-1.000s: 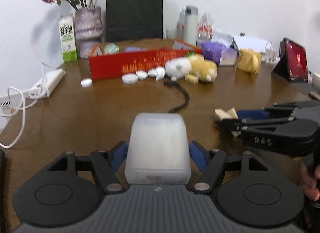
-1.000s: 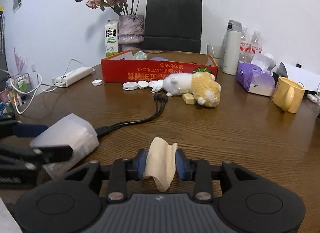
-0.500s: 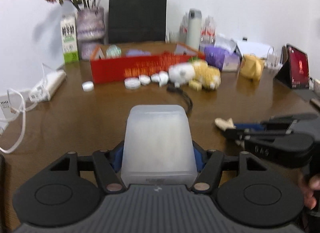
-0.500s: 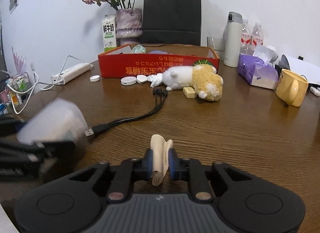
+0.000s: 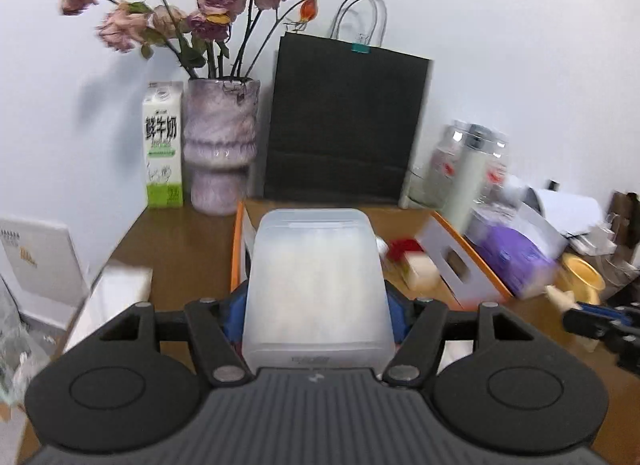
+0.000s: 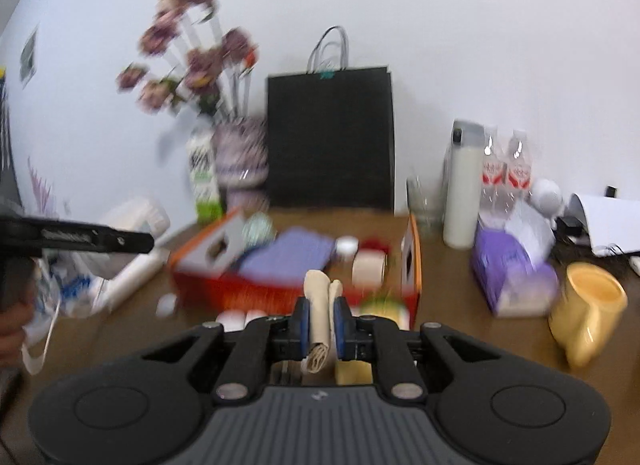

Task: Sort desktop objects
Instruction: 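Carry the tan strip and white container into the box and release both, then withdraw both tools from the box back over the table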

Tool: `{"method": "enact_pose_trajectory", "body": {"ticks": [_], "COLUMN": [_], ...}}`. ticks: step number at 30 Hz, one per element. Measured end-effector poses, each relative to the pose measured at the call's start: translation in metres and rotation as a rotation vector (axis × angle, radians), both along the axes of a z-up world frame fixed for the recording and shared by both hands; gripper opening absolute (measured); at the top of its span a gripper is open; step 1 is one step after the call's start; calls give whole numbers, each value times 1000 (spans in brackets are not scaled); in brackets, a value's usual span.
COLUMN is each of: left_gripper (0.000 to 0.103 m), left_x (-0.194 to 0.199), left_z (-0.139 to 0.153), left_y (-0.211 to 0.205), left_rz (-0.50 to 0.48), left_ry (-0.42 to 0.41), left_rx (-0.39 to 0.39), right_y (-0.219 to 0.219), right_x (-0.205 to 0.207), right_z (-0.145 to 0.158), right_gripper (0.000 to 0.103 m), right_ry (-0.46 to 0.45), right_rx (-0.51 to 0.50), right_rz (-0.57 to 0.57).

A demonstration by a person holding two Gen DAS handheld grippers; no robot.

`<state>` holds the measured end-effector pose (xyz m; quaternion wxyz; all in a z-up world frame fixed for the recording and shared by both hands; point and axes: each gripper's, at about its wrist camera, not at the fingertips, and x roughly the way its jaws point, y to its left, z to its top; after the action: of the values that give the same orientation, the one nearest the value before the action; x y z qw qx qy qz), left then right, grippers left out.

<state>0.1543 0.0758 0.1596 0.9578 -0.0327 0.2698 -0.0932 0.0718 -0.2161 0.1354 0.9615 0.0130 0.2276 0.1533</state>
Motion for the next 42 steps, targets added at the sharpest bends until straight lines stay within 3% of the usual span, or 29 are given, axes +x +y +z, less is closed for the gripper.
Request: {"method": "enact_pose_trajectory", "body": {"ticks": [3,7,8,11,12,16,22,27,29,32,37,42], "left_gripper": [66,66,67,73,79,83,89,93,93,96,96,101], "left_x": [72,136,141,147,150,152,125,88,65,33,-23,-88], "left_z": [-9,-56,-68,-81,-81,-67,-33,-25,-25,-36,-63,-86], "left_y": [0,-7,-8,-22,-24,-20,-5,-13,-12,-19,-35,-47], "left_rz": [30,92,71,50,45,61,119,111,113,97,90,19], "left_ry": [80,222,238,209,205,192,150,144,135,142,174,150], "left_rx": [4,67,45,117,129,94,0,34,4,-9,-6,11], "right_y": [3,15,17,29,35,57,52,45,39,31,20,11], "right_x": [72,165,182,227,239,265,247,223,204,165,94,16], "right_z": [11,-8,-16,-45,-54,-77,-59,-43,-34,-29,-43,-65], "right_gripper": [12,12,12,12,13,36,50,58,60,76,77,84], "right_ry": [61,214,237,324,354,422,342,322,304,267,216,185], "right_rx": [47,62,58,36,26,-10,10,-6,3,-11,-97,-109], "right_rz": [0,-1,-10,-22,-24,-9,-18,-37,-33,-30,-72,-97]}}
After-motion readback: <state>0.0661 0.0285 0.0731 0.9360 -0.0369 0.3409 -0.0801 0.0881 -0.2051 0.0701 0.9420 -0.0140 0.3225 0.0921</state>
